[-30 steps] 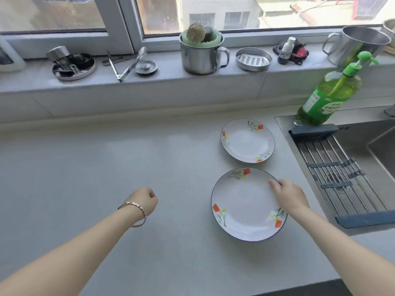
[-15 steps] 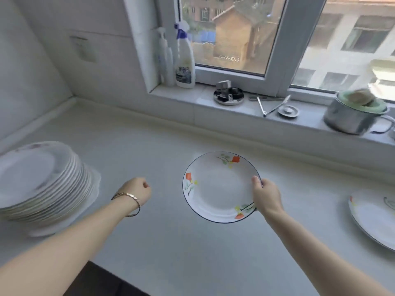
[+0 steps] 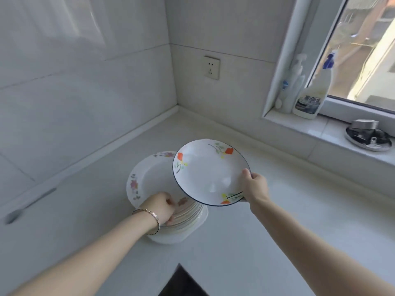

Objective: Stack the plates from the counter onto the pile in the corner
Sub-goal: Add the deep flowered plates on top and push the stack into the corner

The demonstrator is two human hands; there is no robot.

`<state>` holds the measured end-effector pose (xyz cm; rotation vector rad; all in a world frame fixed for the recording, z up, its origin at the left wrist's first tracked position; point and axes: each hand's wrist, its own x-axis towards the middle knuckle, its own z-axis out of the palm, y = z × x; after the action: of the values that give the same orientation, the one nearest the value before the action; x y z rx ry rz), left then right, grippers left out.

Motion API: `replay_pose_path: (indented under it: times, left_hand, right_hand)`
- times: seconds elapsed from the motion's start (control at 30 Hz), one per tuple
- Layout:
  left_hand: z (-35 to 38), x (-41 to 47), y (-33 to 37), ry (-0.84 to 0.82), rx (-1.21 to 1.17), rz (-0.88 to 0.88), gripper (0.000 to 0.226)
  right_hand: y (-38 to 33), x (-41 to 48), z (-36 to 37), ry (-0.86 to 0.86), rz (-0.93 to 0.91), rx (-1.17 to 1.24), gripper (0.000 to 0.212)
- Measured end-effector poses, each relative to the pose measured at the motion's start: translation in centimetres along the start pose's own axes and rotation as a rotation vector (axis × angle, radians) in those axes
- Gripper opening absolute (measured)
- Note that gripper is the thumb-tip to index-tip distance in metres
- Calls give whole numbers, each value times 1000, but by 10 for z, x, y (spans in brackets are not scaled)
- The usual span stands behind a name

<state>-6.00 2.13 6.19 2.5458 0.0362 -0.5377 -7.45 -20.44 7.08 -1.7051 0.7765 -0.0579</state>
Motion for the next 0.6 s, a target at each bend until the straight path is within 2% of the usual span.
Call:
replay_pose_path:
  times: [0.3,0.47,0.6]
  left_hand:
    - [-39,5,-67,92,-101,-164,27]
    - [-42,7,-86,101,-94,-204,25]
    - [-44,10,-88,112,-74,-192,25]
  right_hand:
    - [-16,1,95,-126,0,-167,29]
    - [-16,-4,123,-169,-31,-286,28]
    - [-11,-6,127,-191,-8,-282,29]
